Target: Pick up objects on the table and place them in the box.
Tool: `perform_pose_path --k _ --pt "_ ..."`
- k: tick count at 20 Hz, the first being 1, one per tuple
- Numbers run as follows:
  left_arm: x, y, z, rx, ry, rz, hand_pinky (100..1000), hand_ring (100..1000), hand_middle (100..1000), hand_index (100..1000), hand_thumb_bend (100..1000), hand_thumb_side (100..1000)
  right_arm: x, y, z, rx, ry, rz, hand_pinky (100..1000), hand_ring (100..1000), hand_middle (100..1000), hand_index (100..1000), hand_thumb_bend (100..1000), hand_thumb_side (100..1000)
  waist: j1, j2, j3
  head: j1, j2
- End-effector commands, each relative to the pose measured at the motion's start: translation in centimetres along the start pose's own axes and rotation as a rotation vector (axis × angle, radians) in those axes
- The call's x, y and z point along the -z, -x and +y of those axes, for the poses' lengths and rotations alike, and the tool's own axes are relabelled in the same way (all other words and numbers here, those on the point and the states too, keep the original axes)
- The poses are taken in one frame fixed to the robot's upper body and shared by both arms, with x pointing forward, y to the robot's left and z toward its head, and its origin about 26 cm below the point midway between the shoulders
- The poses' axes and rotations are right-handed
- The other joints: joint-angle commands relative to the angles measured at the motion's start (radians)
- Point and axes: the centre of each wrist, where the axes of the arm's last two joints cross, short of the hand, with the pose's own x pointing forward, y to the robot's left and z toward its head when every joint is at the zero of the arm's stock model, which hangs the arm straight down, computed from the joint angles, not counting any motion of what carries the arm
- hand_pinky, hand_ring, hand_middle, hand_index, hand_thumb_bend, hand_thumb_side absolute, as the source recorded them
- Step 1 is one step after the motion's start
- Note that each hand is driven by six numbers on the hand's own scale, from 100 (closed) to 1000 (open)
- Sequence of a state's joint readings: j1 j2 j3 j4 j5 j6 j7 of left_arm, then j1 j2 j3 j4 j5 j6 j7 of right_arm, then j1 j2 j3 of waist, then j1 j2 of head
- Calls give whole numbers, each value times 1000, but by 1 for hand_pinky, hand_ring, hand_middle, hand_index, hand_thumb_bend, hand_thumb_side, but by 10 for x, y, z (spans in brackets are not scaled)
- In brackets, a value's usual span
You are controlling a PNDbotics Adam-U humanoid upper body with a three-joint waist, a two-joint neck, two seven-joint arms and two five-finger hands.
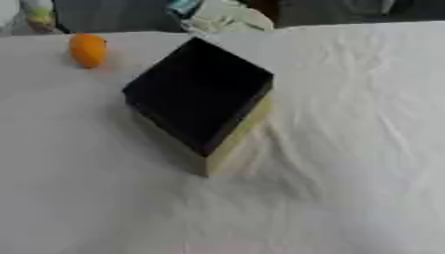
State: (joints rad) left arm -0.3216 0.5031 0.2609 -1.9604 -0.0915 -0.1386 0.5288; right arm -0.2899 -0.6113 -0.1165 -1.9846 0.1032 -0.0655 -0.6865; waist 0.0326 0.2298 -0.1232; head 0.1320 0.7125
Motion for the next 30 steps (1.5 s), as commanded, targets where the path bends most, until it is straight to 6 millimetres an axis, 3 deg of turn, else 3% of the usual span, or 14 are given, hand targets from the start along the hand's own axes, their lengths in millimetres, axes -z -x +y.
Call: perform_pose_path --k 1,10,16,27,30 --pt "29 -2 4 78 53 -66 658 553 647 711 599 735 9 -7 -3 1 -4 -43 759 747 744 853 325 1000 1 -11 -3 4 -3" --pt "98 21 1 296 119 -29 667 555 647 718 631 791 10 -8 -2 4 -11 -48 759 747 743 853 326 1000 7 -1 -19 -3 -18" --pt "114 27 -5 372 159 -10 704 566 660 741 622 790 11 -10 1 13 -21 -51 760 747 742 853 327 1000 11 4 -32 8 -26" --pt "137 40 -67 538 403 59 717 588 699 783 625 764 13 -12 6 39 -43 -50 760 747 741 853 328 1000 6 13 -44 35 -42" --pt "148 42 -76 558 440 57 717 588 699 783 625 764 13 -12 5 36 -39 -50 760 747 741 853 328 1000 4 15 -38 30 -44"
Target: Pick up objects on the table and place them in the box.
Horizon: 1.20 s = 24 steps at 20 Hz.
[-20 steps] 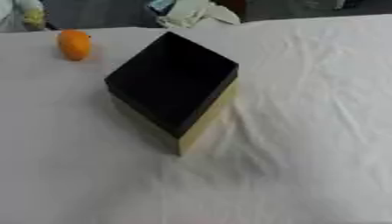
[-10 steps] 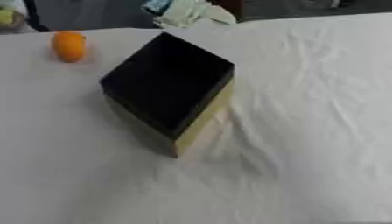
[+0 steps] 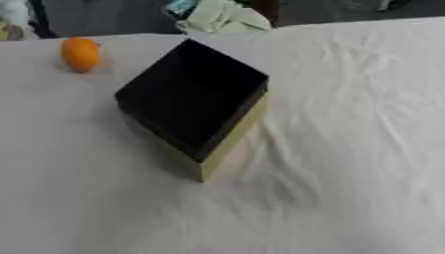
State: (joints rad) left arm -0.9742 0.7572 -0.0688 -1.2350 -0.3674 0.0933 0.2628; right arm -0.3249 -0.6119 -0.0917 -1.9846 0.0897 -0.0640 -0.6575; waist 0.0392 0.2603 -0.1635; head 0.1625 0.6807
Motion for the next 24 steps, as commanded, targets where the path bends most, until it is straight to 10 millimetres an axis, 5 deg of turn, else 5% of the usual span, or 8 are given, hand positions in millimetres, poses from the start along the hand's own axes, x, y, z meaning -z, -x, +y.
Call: perform_pose_path --k 1,3,10,19,24 --pt "14 2 7 47 24 -12 717 588 699 783 625 764 8 -6 -4 -4 -2 -38 760 747 741 853 328 1000 -3 -15 4 -1 -13" --pt "14 3 -9 63 84 1 730 615 740 833 629 781 10 -8 -1 10 -9 -44 760 748 740 853 328 1000 -5 -8 -4 13 -22" --pt "19 -6 -57 172 311 -7 725 638 770 851 735 542 11 -10 1 24 -15 -46 760 749 739 852 330 1000 -8 2 -7 8 -34" --pt "28 20 -64 292 480 96 738 677 779 837 683 329 10 -10 2 29 -19 -42 760 749 737 852 331 1000 -5 10 -9 9 -33" --pt "33 23 -61 351 540 158 757 743 824 870 612 100 11 -10 3 35 -21 -42 760 749 736 852 332 1000 -3 15 -11 12 -36"
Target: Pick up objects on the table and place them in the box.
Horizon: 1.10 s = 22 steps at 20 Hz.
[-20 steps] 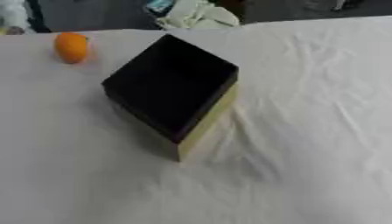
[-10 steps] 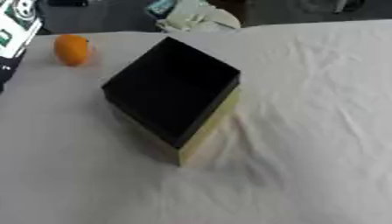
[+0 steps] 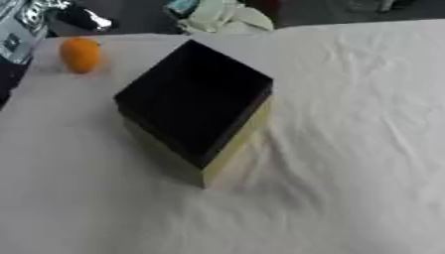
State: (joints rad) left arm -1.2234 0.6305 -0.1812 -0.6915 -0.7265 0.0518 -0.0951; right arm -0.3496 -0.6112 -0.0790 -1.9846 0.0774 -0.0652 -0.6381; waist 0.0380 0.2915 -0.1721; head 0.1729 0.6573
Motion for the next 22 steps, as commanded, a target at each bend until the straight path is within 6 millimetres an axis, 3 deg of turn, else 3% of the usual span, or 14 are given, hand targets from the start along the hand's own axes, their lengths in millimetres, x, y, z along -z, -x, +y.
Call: perform_pose_path --k 1,8,16,19,22 --pt "3 0 20 31 -6 30 757 750 832 879 603 100 7 -7 -2 6 -1 -32 760 749 736 852 333 1000 -1 -14 -3 3 -13" --pt "4 1 18 102 10 98 727 758 855 972 537 100 7 -7 -1 10 2 -32 761 749 735 852 333 1000 5 -4 -10 11 -19" --pt "4 6 15 216 -40 165 710 750 853 965 532 100 8 -7 -1 10 5 -36 761 745 734 852 334 1000 10 6 -15 13 -24" --pt "4 9 21 250 -67 177 673 754 866 953 540 100 10 -8 -1 10 4 -43 761 743 733 852 335 1000 17 22 -22 22 -33" --pt "5 10 29 288 -80 165 702 769 870 950 555 100 10 -9 0 11 5 -46 762 742 733 852 335 1000 18 33 -28 25 -41"
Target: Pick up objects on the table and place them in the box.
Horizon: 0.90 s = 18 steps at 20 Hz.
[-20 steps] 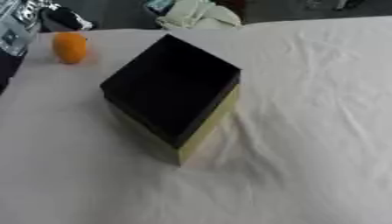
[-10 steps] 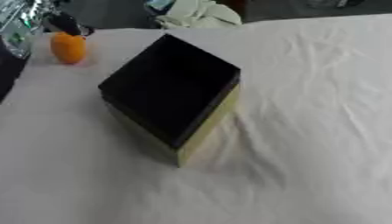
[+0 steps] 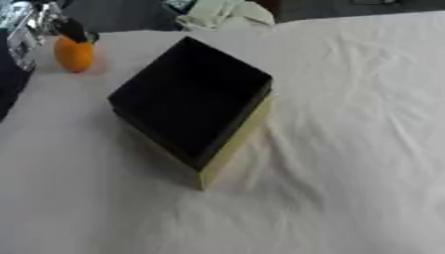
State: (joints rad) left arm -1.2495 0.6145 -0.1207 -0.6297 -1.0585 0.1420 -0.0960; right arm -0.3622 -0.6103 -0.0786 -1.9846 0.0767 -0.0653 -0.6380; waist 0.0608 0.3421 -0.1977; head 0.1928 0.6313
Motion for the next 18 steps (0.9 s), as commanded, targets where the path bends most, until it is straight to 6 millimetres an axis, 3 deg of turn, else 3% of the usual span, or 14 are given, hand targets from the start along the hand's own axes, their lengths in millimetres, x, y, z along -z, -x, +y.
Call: perform_pose_path --k 1,6,18 --pt "2 11 30 35 -68 5 701 767 868 947 556 100 8 -7 -2 4 1 -38 762 742 733 852 335 1000 -5 -15 -5 6 -17" --pt "2 13 40 82 -63 -7 714 786 886 952 590 100 8 -7 -2 1 1 -38 764 743 733 853 333 1000 -4 -1 -10 14 -29" --pt "3 26 69 120 38 -67 738 791 878 929 607 100 3 -4 -4 -16 -3 -17 766 744 734 854 327 1000 -5 1 16 -4 -3"
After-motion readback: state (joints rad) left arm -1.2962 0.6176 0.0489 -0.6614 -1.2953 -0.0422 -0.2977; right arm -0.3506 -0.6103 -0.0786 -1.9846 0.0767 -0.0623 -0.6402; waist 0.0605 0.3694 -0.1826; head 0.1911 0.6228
